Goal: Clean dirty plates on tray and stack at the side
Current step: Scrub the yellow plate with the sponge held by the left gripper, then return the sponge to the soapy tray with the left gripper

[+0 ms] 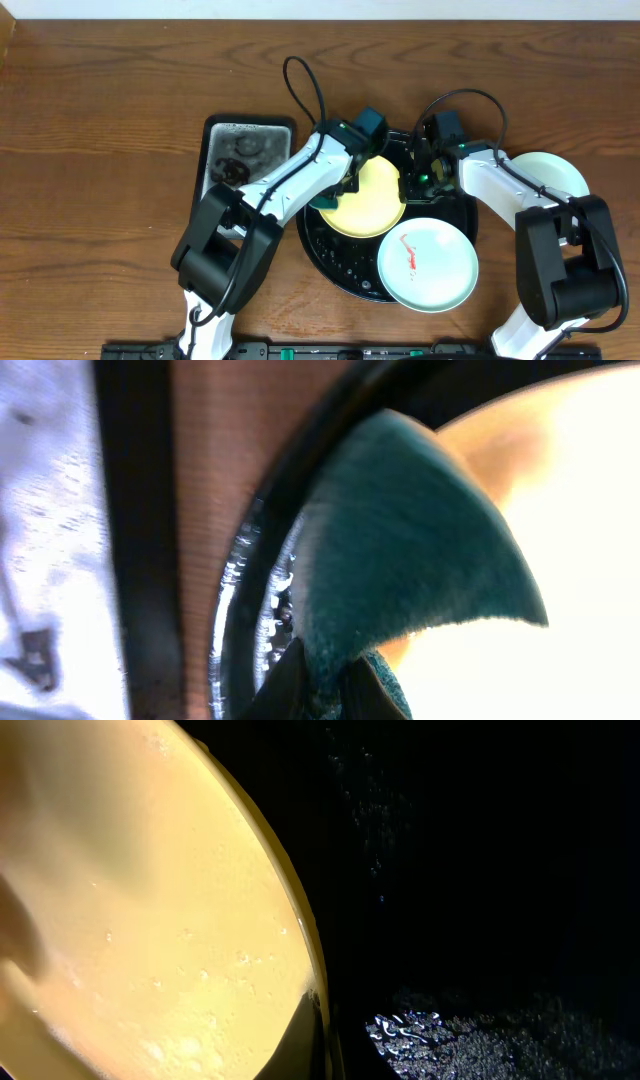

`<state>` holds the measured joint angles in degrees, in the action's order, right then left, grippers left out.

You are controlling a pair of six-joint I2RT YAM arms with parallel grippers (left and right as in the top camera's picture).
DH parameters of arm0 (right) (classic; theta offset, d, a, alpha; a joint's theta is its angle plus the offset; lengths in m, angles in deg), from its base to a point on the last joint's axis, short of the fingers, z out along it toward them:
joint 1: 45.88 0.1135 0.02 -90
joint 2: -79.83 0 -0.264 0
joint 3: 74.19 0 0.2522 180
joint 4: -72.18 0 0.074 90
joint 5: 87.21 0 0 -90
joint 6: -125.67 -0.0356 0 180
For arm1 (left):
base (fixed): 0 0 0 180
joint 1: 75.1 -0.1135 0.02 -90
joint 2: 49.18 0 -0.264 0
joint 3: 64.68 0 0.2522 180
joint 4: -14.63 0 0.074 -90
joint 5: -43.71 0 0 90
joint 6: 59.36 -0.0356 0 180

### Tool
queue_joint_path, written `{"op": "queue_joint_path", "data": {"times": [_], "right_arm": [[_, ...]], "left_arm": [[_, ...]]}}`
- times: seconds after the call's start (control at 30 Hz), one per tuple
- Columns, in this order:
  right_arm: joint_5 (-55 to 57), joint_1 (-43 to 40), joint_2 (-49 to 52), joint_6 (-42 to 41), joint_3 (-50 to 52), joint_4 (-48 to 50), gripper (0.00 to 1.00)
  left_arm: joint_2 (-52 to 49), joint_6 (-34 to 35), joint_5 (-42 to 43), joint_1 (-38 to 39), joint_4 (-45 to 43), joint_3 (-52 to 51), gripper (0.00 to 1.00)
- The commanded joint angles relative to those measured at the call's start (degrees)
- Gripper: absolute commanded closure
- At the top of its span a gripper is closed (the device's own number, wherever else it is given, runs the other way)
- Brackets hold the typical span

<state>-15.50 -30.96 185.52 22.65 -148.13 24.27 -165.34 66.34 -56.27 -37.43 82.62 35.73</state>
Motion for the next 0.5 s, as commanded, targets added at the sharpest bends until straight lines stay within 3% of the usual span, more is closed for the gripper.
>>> {"op": "queue_joint_path", "data": {"times": [0.0, 0.17, 0.27, 0.47], "right_arm": [[3.4, -0.3, 1.7, 0.2, 0.5, -1.2, 0.99], [3.5, -0.3, 1.7, 0.2, 0.5, -1.5, 0.99], [3.5, -0.3, 1.1, 0.2, 0.5, -1.6, 0.99], [5.4, -0.3, -0.8, 0.4, 0.5, -1.6, 0.99]], "left_arm": [[-0.7, -2.9, -0.6, -0.9, 1.0, 3.5, 0.93], [2.0, -3.1, 7.8, -1.9, 1.6, 4.6, 0.93], [6.0, -4.1, 8.0, -3.7, 3.7, 4.6, 0.92], [13.5, -8.5, -1.6, -10.3, 8.8, 4.5, 0.92]]}}
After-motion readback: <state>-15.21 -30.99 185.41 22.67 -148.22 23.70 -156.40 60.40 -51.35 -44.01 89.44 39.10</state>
